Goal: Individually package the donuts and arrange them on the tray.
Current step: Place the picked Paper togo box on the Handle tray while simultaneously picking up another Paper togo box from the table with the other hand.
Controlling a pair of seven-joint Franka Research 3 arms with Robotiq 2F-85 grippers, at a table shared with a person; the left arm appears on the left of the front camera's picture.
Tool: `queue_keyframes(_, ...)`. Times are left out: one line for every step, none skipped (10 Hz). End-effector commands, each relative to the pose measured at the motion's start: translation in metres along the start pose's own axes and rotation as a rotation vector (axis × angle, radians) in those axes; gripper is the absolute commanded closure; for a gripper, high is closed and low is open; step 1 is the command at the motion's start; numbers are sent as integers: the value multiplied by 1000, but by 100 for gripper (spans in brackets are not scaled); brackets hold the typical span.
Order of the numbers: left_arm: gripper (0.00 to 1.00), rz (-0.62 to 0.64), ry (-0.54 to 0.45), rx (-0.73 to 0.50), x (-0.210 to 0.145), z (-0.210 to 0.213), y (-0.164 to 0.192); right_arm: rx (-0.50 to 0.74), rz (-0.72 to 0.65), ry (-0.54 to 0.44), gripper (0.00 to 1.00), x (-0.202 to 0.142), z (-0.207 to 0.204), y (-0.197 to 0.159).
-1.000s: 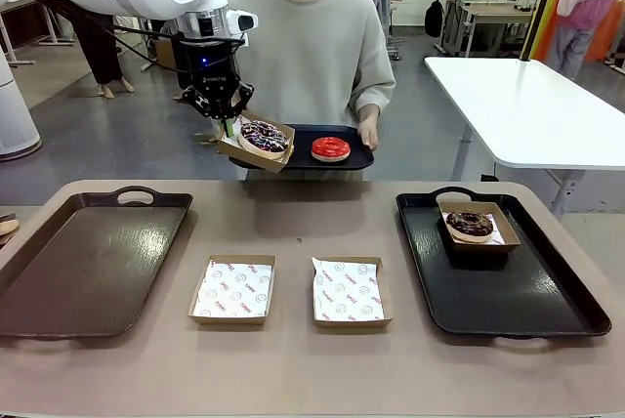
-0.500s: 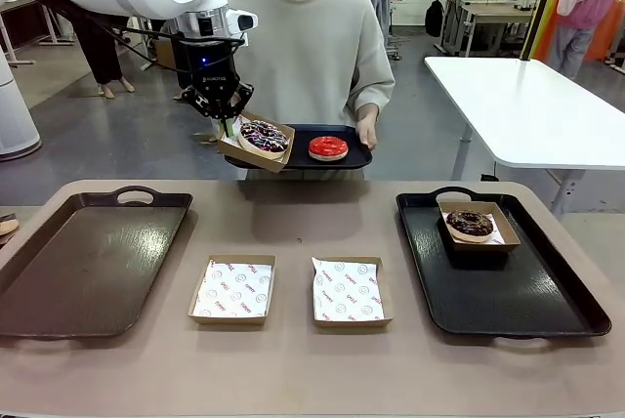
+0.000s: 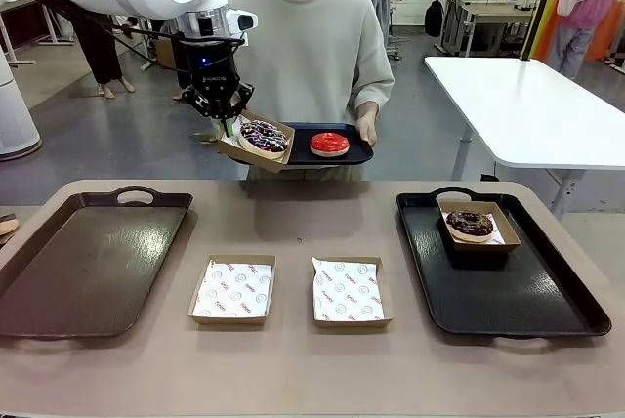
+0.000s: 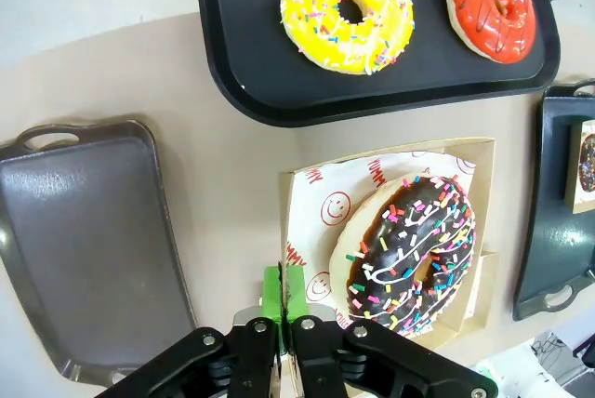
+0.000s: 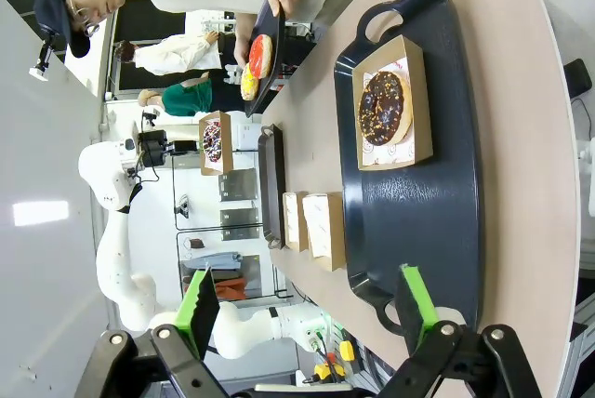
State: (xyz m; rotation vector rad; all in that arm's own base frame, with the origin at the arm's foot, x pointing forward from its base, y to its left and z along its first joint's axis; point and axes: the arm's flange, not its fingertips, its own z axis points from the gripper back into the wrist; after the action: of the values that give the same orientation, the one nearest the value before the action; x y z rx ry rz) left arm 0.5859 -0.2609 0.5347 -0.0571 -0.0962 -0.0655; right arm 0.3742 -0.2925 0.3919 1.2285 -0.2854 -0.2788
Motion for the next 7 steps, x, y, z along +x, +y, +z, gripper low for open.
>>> queue_keyframes(100,-8,0,5,-5,2,3,-1,-3,3,0,-2,2,-1)
queue_keyframes(100,-8,0,5,-5,2,3,-1,-3,3,0,-2,2,-1)
queue_keyframes(100,-8,0,5,-5,2,3,-1,-3,3,0,-2,2,-1)
queue_keyframes(100,-8,0,5,-5,2,3,-1,-3,3,0,-2,2,-1)
queue_keyframes(100,-8,0,5,-5,2,3,-1,-3,3,0,-2,2,-1)
queue_keyframes(100,-8,0,5,-5,2,3,-1,-3,3,0,-2,2,-1)
queue_keyframes(100,-8,0,5,-5,2,3,-1,-3,3,0,-2,2,-1)
